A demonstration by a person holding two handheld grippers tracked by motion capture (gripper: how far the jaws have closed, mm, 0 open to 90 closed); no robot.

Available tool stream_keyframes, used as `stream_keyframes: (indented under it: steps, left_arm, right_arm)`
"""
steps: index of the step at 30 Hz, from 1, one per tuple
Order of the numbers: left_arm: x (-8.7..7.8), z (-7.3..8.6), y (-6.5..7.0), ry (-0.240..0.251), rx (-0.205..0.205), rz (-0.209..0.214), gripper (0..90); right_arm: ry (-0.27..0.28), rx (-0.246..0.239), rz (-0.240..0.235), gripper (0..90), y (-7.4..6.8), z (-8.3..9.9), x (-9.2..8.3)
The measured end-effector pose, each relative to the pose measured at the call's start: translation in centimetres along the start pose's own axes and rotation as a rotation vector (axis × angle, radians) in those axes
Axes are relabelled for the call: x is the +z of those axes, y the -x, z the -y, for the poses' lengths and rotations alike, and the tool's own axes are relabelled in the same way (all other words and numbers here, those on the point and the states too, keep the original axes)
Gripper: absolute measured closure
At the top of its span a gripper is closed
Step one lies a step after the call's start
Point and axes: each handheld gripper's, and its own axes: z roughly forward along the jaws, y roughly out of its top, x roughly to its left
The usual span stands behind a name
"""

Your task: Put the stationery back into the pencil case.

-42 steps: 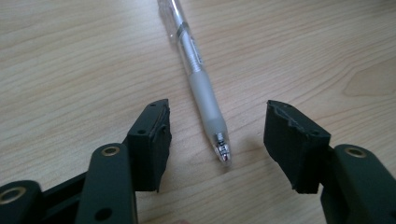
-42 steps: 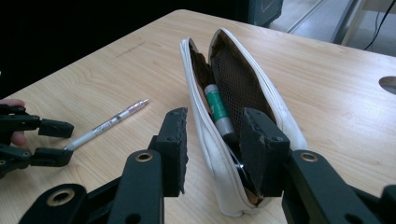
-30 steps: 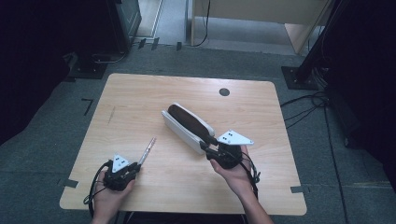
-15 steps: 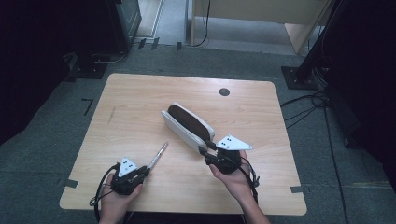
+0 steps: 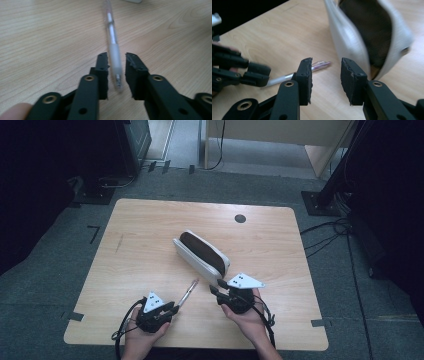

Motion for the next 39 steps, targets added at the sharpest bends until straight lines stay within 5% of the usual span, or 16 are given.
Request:
stream_keyframes:
  steps: [8,17,20,21,25,32,39]
  left_arm:
    - [-1.8,0.3,-2.6,0.034,-0.039,-0.044,42.2]
    - [-4.3,0.9,-7.6,0.059,-0.124,-0.255,18.7]
    - [-4.6,1.0,-8.5,0.049,-0.138,-0.283,13.3]
    - [-4.9,1.2,-9.3,0.037,-0.145,-0.323,11.7]
    - [-5.3,1.6,-10.7,0.02,-0.172,-0.38,1.2]
    - [-5.4,2.2,-12.2,-0.019,-0.195,-0.447,0.5]
    - [-4.8,2.3,-12.0,-0.069,-0.185,-0.483,0.5]
  right_arm:
    - [-0.058,0.014,-0.026,55.5,-1.7,1.3,2.1]
    - [-0.112,0.107,0.039,31.1,-3.8,2.5,4.4]
    - [-0.132,0.137,0.063,19.3,-4.4,2.8,5.0]
    - [-0.143,0.14,0.076,13.9,-4.7,2.9,5.4]
    - [-0.163,0.162,0.107,6.9,-5.5,3.2,6.6]
    - [-0.175,0.165,0.176,0.0,-7.5,3.3,8.3]
    - [-0.189,0.152,0.244,0.0,-8.7,3.2,9.5]
